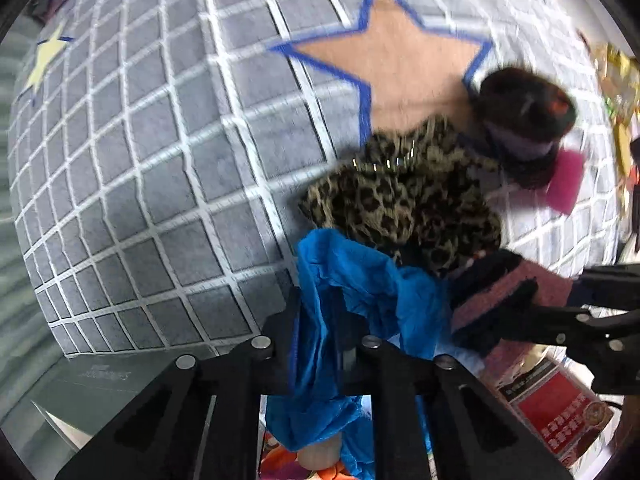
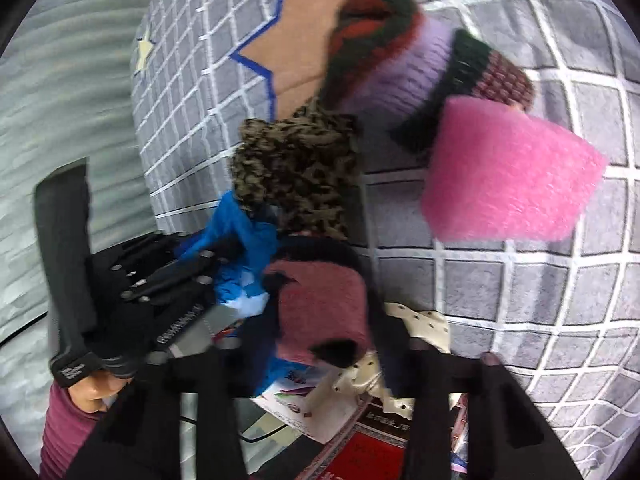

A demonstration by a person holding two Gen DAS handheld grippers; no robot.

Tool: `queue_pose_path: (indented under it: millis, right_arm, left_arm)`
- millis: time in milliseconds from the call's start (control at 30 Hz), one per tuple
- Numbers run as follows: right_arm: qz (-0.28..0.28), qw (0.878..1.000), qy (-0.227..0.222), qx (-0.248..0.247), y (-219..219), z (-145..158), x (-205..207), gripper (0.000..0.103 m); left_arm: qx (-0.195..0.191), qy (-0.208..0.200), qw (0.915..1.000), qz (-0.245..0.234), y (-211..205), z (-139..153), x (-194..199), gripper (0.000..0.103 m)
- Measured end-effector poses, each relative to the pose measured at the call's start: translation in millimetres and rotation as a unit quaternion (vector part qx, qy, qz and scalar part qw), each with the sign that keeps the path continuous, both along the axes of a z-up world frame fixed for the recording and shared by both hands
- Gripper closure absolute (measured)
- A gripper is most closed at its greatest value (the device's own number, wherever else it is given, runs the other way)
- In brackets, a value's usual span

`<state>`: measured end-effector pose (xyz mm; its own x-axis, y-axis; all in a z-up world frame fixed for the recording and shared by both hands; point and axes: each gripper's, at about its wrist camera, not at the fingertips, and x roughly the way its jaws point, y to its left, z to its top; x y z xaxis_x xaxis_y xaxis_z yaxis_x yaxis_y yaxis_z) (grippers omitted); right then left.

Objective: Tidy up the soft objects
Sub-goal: 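Grasp the blue glove with the left gripper while the right grasps the pink-black sock, then carry the blue glove and pink-black sock over the white box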

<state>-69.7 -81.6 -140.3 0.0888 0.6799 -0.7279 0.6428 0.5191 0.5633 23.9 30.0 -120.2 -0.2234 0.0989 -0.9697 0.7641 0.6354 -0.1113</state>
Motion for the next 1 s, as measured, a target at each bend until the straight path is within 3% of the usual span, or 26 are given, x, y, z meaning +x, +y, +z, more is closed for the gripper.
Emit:
queue_pose_path:
  millis: [200,533,1000]
  right_arm:
    - [-0.024,0.999,-0.033,-0.02,-12.8,21.0,-11.4,0.078]
    - [-0.043,0.993,-0.076,-0.075,-19.6,70.7,-17.7,0.078]
    - [-0.055,0.983,-0.113,-0.136,-12.9,136.4,-40.1,0.078]
  left_arm:
    - [-0.049,-0.041,0.9975,0.028,15.8,39.5,5.7,0.091]
    - [-0.106,-0.097,0.9893,0.027,38.2,116.6,9.9,0.091]
    - [-0.144,-0.13,0.9809,-0.003,38.0,134.4,-35.7,0.091]
